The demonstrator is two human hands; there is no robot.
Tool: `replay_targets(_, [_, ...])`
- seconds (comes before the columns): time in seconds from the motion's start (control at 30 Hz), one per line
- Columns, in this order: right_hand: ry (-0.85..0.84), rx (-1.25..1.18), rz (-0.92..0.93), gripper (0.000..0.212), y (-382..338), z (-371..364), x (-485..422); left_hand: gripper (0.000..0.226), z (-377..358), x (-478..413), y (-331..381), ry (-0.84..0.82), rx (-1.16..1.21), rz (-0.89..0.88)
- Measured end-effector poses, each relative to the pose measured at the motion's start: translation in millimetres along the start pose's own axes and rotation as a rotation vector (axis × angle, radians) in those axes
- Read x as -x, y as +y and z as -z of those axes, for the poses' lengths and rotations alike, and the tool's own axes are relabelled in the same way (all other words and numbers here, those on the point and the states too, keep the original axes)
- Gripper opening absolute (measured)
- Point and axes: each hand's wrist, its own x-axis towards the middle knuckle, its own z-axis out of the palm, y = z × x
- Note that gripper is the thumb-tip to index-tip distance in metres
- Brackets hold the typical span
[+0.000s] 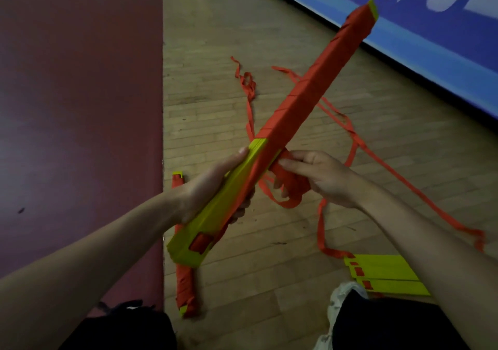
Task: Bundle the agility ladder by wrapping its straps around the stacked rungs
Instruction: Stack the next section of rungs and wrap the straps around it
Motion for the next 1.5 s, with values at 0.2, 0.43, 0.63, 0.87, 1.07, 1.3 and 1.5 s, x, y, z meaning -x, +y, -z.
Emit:
replay_targets(0.2, [0.110, 0.032, -0.004, 0.006, 1, 0, 3, 0.068, 1, 3, 1, 0.140, -0.053, -0.094])
replay_targets(0.43, [0.362, 0.231, 0.110, 0.017, 7, -5, -7, 0.060, -4, 1, -3, 0.285, -0.091, -0.241])
replay_targets(0.63, [0.422, 0.236, 0.181, 0.027, -1, -23, -6, 0.059, -2, -8, -5, 0.410, -0.146, -0.283])
replay_targets(0.87, [0.458, 0.284, 0.111, 0.037, -3, -25, -7, 0.073, -3, -16, -6, 0.457, -0.110, -0.249])
replay_targets(1.07, [0.381, 0.350, -0.006, 0.038, 2, -12, -9, 0.059, 0, -20, -8, 0.552, -0.170, -0.216])
replay_targets(1.3, [0.518, 0.260, 0.020, 0.054, -1, -29, -12, 0.050, -13, -30, -4, 0.703, -0.239, -0.178])
replay_targets(1.5, [0.609, 0.283, -0.025, 0.052, 2, -32, -13, 0.054, -25, -35, -12, 0.793, -0.371, -0.317])
